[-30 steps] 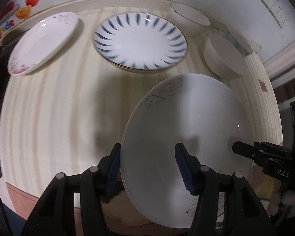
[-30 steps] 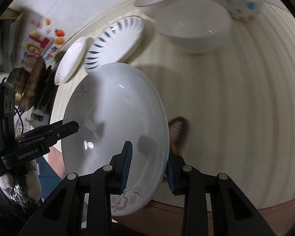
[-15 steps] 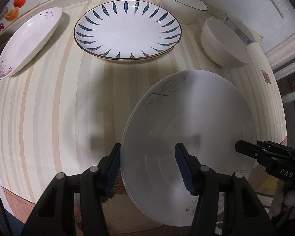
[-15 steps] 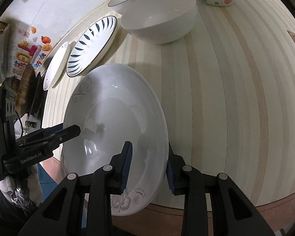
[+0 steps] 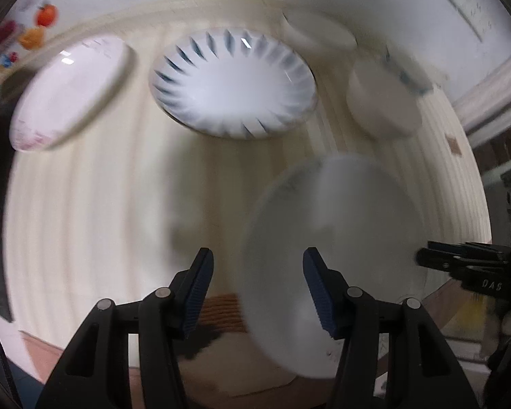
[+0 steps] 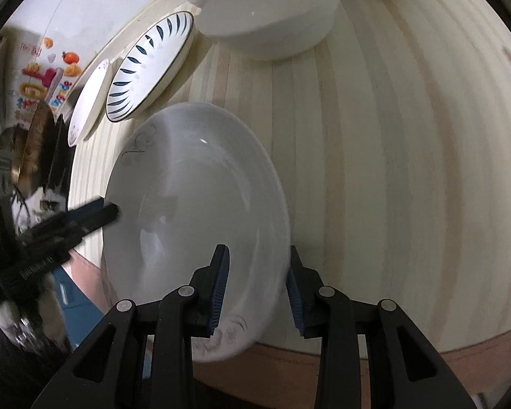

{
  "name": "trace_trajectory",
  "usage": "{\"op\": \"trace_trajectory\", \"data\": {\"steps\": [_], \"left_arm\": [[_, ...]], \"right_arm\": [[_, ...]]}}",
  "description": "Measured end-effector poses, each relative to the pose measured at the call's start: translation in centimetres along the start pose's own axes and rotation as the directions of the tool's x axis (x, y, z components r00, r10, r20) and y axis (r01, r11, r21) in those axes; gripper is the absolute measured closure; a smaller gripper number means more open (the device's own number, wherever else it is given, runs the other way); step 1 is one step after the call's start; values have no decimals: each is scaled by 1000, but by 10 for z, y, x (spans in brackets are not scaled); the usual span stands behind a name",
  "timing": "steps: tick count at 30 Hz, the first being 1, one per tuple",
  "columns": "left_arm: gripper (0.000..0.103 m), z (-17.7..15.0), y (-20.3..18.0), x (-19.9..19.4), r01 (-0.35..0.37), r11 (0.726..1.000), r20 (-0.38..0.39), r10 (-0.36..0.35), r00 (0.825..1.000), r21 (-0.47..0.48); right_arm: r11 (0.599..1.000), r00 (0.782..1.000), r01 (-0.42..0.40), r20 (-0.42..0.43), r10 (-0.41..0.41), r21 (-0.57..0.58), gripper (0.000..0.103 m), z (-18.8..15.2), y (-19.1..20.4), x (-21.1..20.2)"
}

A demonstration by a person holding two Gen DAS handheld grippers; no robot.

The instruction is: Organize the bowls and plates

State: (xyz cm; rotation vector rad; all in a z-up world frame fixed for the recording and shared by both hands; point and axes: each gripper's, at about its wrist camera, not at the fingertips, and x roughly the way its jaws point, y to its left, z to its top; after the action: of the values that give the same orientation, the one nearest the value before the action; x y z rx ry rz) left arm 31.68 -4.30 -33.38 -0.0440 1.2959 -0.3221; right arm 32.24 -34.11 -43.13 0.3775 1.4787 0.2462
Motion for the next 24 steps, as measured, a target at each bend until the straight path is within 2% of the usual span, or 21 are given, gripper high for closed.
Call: {"op": "trace_trajectory", "data": {"steps": [2,4,6,10,14,17,20,22,24], "left_arm": [[50,8,21,-26,-19,998,60,22,998,-52],[50,16,49,-42,-32,992,91,43,995,-123],[50,28,78,-47,-47,978,116,71,991,-202],[50,53,152,-38,-90,920,112,143,983,-382],[50,74,215,-19,-128,844,77,196,978,-521],[50,87,246,-1,-155,803,42,218,975,-575],[50,97,270,21,-169,767,7,221,975,-618],[50,109,274,24,-215,769,0,269,963,-603],[50,119,276,24,-227,768,3,285,959,-598]], "right_arm": [[999,999,46,1,-46,-21,67,8,5,-18],[999,999,39,22,-38,-29,67,19,16,-38],[998,997,-6,72,11,-63,65,39,41,-56],[970,979,-123,136,153,-210,56,98,119,-54],[918,967,-149,141,213,-367,56,175,204,-3],[899,970,-165,98,222,-406,56,225,249,44],[892,980,-147,60,190,-427,56,271,286,94],[891,985,-142,30,172,-431,56,294,301,124],[890,986,-145,13,167,-433,56,312,312,149]]}}
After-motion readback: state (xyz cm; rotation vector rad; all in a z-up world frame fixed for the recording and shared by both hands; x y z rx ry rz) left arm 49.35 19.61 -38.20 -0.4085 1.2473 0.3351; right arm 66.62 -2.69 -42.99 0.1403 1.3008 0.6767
